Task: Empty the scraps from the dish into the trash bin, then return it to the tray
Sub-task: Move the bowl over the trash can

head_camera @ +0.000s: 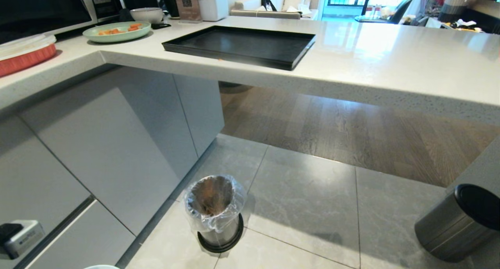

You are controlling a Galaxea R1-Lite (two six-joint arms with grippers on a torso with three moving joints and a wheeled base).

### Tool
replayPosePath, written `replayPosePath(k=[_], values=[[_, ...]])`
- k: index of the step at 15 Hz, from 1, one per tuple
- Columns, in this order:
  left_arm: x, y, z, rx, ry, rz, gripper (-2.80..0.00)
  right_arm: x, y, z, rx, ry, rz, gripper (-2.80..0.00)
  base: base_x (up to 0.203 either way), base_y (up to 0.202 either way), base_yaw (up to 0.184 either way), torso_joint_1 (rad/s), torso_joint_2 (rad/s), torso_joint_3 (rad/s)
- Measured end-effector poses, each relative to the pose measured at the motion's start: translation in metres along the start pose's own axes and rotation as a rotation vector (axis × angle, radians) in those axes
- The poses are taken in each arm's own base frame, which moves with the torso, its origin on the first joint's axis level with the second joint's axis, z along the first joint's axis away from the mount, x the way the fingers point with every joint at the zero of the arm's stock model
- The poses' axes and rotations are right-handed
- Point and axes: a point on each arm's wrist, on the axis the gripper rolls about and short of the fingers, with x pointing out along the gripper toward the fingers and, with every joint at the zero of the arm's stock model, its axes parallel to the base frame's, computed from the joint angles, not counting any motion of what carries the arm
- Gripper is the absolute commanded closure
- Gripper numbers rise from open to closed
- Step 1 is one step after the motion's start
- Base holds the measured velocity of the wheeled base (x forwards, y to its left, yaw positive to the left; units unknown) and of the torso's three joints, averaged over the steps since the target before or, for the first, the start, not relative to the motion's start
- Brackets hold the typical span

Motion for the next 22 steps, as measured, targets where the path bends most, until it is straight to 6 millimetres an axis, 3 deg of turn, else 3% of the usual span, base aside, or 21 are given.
replayPosePath(k=[22], values=[[0.0006, 0.0001, 0.0000, -0.001, 0.005, 0.004, 0.00, 0.0000, 0.0000, 0.0001, 0.000, -0.001, 0.001, 0.00, 0.000, 0.000, 0.000, 0.000, 0.00, 0.000]])
